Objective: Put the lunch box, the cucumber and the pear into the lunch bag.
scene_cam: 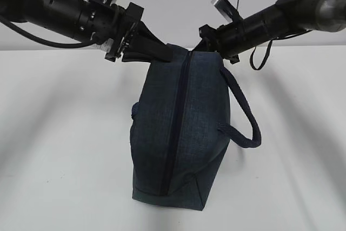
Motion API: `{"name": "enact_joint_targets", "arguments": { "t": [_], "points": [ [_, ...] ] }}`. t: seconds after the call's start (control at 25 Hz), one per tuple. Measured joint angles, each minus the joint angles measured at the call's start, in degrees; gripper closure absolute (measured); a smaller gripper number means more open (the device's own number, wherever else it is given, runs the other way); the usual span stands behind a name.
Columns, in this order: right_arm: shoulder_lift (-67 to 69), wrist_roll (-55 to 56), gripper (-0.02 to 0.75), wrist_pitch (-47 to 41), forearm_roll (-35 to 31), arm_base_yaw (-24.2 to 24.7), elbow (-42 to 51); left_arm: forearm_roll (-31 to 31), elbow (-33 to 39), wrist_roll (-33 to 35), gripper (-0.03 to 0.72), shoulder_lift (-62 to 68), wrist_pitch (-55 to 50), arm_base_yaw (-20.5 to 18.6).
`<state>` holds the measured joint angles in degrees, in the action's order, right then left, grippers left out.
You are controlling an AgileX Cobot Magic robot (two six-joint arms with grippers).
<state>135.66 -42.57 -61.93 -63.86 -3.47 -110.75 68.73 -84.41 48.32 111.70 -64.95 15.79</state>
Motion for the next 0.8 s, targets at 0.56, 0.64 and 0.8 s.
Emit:
{"name": "enact_joint_targets", "arguments": {
  "t": [0.56, 0.64, 0.8],
  "points": [
    [-2.29, 13.64, 0.349, -6.54, 29.65, 0.11, -18.85, 1.62, 0.0, -1.33, 0.298, -1.06, 8.85, -0.44],
    [-4.33, 16.79, 0.355, -7.93, 35.59, 0.11, -19.94, 1.61, 0.0, -1.33, 0.285, -1.12, 8.85, -1.26],
    [-7.66, 20.98, 0.36, -8.71, 41.85, 0.11, -20.69, -0.31, -0.5, -1.33, 0.28, -2.81, 9.02, -3.89]
  ]
}}
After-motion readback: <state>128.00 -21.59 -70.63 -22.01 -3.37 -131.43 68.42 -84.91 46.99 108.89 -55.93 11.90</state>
